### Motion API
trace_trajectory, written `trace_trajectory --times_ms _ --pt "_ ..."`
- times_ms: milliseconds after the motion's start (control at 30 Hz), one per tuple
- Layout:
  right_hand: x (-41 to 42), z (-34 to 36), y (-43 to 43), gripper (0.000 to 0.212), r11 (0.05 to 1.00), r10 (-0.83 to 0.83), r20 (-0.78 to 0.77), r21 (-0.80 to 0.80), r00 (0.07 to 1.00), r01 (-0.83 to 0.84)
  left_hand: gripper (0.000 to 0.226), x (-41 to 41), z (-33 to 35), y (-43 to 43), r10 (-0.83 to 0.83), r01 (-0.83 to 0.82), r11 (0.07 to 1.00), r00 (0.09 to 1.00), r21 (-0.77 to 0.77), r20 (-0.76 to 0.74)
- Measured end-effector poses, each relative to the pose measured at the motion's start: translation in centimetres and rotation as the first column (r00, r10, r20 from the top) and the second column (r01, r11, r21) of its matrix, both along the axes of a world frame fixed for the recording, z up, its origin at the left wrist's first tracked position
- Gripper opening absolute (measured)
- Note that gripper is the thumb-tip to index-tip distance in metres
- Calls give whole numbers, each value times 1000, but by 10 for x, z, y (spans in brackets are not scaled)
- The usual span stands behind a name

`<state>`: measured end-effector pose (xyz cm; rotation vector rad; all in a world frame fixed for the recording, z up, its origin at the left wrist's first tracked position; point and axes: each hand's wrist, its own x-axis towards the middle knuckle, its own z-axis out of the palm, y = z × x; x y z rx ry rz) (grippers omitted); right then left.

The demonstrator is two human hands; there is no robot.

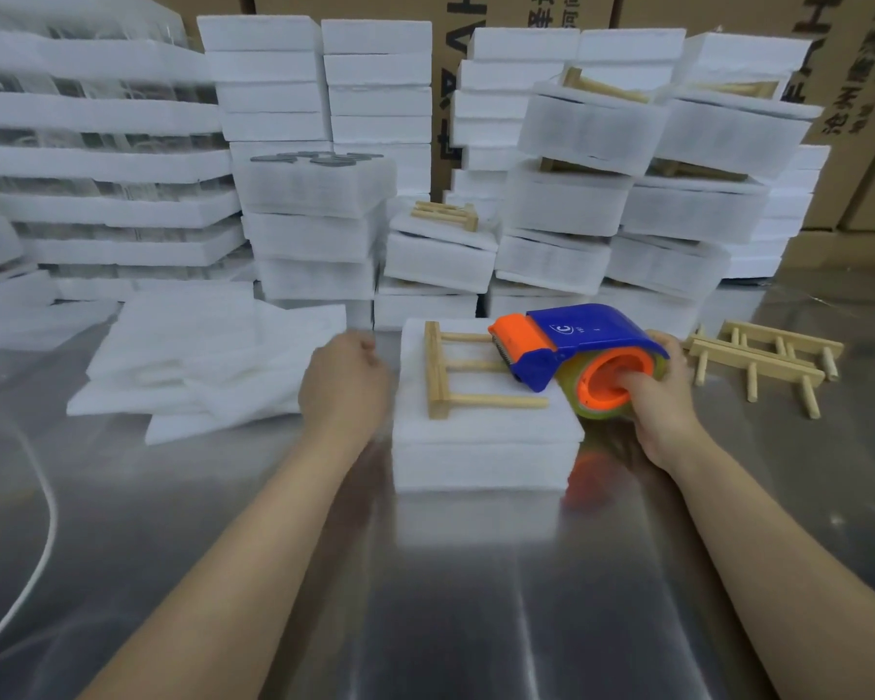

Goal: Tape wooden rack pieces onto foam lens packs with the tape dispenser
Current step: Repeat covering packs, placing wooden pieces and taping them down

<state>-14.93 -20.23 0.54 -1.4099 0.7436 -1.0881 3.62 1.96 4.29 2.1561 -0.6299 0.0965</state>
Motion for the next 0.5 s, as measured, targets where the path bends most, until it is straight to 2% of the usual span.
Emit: trace_trajectory --times_ms 67,100,167,233,267,367,500 --pt "0 0 0 50 1000 -8 -1 -20 1000 8 41 -4 25 -27 -87 90 991 995 -95 41" --pt "1 1 0 50 1000 -2 -11 -30 1000 2 45 -10 35 -41 -183 184 980 983 -78 18" --pt "0 2 0 49 999 19 -10 -26 1000 -19 51 -22 38 -65 -340 336 925 940 179 -7" --pt "-2 3 -3 49 1000 24 -5 -12 1000 -24 52 -28 29 -76 -375 297 819 925 490 66" --pt "-3 4 -4 48 1000 22 -7 -12 1000 -22 51 -27 25 -77 -381 246 778 916 578 123" --pt "-5 6 -7 50 999 -11 -5 -52 1000 11 47 -25 25 -75 -353 181 748 923 638 152" --pt "-16 8 -16 62 977 -53 -103 -209 993 30 41 -27 28 -75 -331 171 733 935 659 126"
